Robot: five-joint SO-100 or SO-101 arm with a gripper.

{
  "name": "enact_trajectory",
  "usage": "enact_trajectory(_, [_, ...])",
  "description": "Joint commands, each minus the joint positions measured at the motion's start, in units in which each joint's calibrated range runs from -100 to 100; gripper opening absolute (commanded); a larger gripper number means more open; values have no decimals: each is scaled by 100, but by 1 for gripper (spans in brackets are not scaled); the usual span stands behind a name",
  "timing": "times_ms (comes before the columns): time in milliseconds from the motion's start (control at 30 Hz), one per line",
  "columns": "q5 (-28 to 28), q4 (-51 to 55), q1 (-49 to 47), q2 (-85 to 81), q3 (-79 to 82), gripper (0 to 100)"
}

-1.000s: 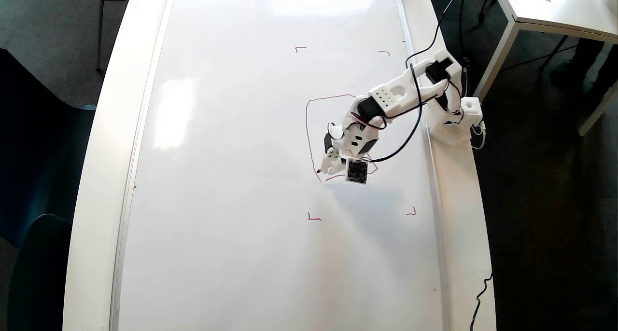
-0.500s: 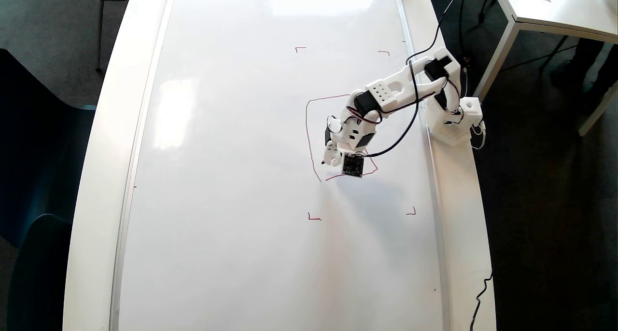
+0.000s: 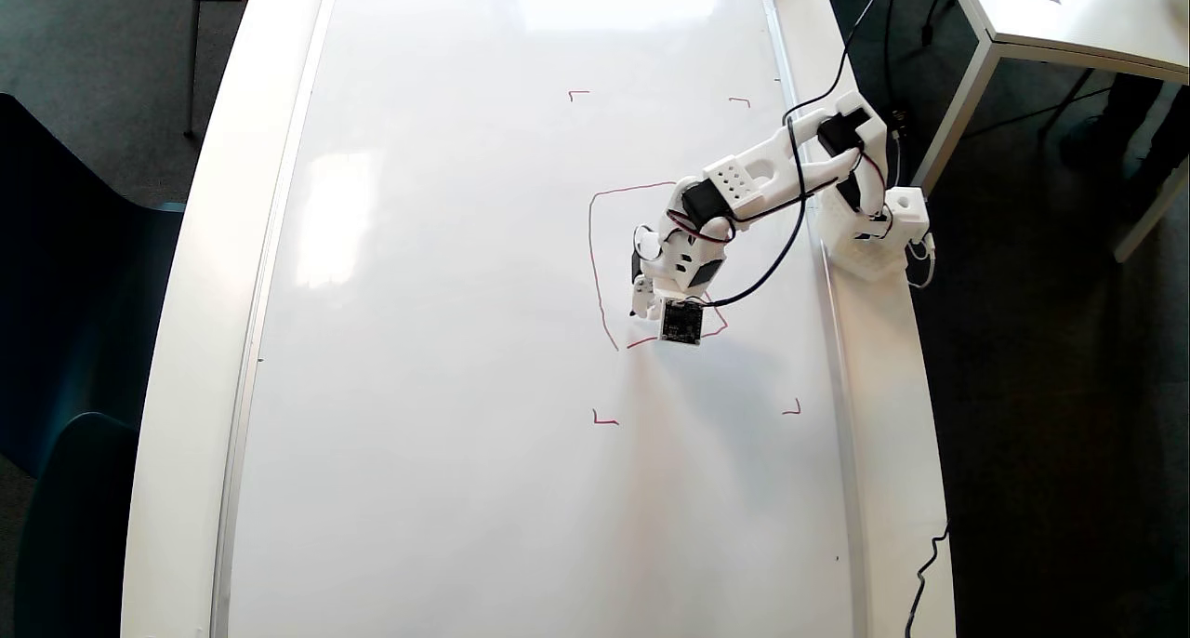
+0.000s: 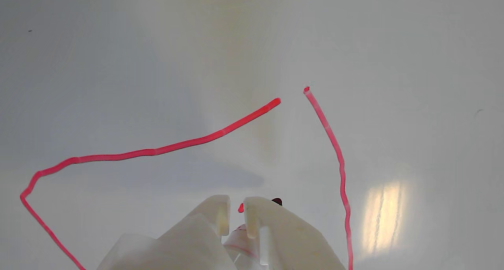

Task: Draw on a whiteboard a robot head using a pen attached to the gripper

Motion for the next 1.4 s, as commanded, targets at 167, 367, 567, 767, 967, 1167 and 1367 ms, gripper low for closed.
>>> enact_trajectory(167, [-19, -44, 25, -252, -25, 1])
enact_trajectory(367, [-19, -44, 25, 108, -25, 1])
enact_trajectory(567, [-19, -44, 25, 142, -25, 1])
enact_trajectory(767, [-19, 34, -19, 58, 38, 1])
enact_trajectory(967, [-19, 43, -48, -26, 438, 1])
enact_trajectory(1167, [-206, 43, -48, -479, 910, 1])
enact_trajectory(1367, [-212, 43, -26, -538, 1191, 1])
